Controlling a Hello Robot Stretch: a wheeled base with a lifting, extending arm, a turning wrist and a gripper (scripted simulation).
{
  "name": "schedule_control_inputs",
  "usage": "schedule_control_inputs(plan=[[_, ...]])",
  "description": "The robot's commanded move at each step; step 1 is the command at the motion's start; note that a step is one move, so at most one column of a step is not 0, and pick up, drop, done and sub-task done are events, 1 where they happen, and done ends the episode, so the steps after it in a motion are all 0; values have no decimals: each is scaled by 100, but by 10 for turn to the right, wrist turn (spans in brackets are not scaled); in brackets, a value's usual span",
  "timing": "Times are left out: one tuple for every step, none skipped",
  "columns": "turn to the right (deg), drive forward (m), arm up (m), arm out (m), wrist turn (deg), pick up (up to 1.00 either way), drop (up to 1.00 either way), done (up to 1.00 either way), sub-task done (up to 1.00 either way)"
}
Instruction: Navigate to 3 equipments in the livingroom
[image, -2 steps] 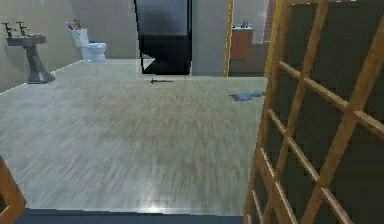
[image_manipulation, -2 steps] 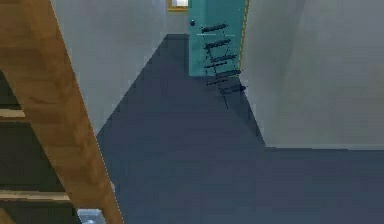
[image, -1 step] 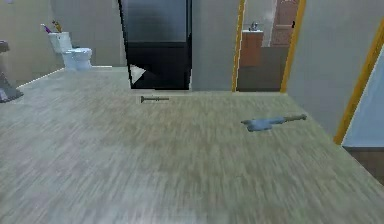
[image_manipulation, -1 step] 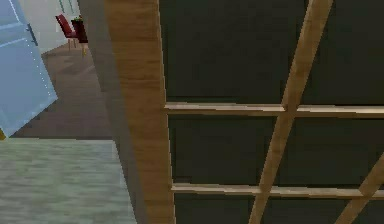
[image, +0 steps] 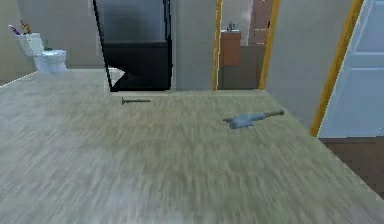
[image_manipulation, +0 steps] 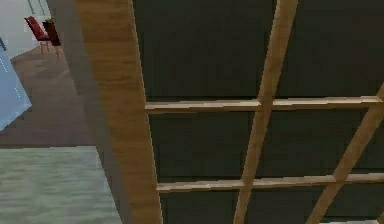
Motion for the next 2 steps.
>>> schedule_control_inputs(plan=[[0,20,0,0,0,0,0,0,0],[120,0,0,0,0,0,0,0,0]])
